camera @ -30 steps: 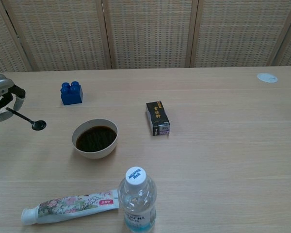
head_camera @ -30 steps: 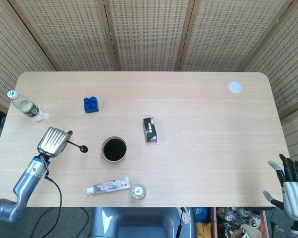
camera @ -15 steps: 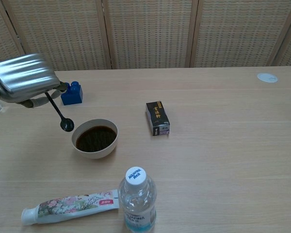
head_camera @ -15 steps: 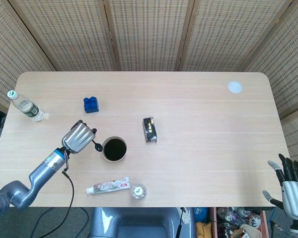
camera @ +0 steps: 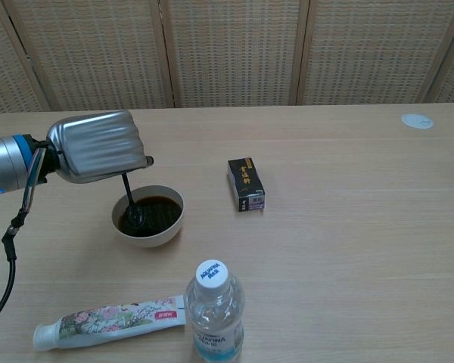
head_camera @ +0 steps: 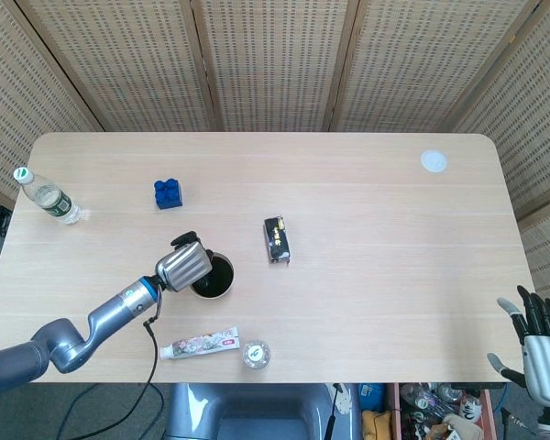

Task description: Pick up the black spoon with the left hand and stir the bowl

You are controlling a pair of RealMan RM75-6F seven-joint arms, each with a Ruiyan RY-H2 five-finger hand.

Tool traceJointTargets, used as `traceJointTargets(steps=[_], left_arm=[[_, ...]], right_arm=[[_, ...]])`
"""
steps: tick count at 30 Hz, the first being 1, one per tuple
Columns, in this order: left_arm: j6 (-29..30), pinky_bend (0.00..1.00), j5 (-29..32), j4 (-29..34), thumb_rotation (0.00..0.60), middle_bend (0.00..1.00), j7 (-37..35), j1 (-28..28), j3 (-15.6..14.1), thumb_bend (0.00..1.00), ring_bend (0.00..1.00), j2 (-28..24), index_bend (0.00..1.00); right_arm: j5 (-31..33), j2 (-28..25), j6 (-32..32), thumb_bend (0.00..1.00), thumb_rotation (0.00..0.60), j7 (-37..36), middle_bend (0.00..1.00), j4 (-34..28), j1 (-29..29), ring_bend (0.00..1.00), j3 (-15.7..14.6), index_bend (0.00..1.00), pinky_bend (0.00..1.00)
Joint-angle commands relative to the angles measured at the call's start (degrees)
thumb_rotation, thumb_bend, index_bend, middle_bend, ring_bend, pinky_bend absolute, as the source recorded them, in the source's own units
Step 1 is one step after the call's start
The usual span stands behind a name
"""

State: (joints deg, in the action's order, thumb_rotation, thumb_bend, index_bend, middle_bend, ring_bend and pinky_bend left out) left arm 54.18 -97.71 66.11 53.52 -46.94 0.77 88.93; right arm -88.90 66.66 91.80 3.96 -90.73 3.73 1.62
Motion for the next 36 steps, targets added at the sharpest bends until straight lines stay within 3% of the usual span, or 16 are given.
traceJointTargets(steps=[1,12,20,30,36], left_arm=[[-1.53,0.75,0.45,-0.2,0.6,0.81,2.95,-0.5,0.01,0.43,0.74,1.35,0.64],[-3.4,0.75,1.89,-0.31,0.6,0.81,9.87,-0.82,0.39,0.43,0.74,4.23,0.64],[-4.04,0.75,4.39,-1.75,0.6,0.81,13.92,-1.76,2.85,0.43,0.74,7.61,0.64],[-5.77,0.75,6.57,-5.61,0.6,0.81,15.69,-3.57,4.41,0.43,0.74,10.1,0.64],[-5.25,0.75,7.03,-5.49,0.6,0.81,14.78,-2.92,3.45,0.43,0.74,9.01,0.64]], right_arm=[[-0.03,-0.05,-0.06,0.2,0.6,-0.02,0.11,0.05,-0.09,0.0,0.05,0.22,0.0],[-0.33,0.14,-0.46,0.2,0.6,0.09,0.11,-0.08,-0.4,0.0,-0.06,0.22,0.0],[0.3,-0.11,-0.34,0.2,0.6,0.22,0.11,-0.11,-0.14,0.0,0.05,0.22,0.0],[1.32,-0.29,-0.77,0.2,0.6,0.48,0.11,-0.19,0.01,0.0,0.15,0.22,0.0],[1.45,-0.46,-1.12,0.2,0.6,0.98,0.11,-0.59,-0.21,0.0,0.25,0.22,0.0]])
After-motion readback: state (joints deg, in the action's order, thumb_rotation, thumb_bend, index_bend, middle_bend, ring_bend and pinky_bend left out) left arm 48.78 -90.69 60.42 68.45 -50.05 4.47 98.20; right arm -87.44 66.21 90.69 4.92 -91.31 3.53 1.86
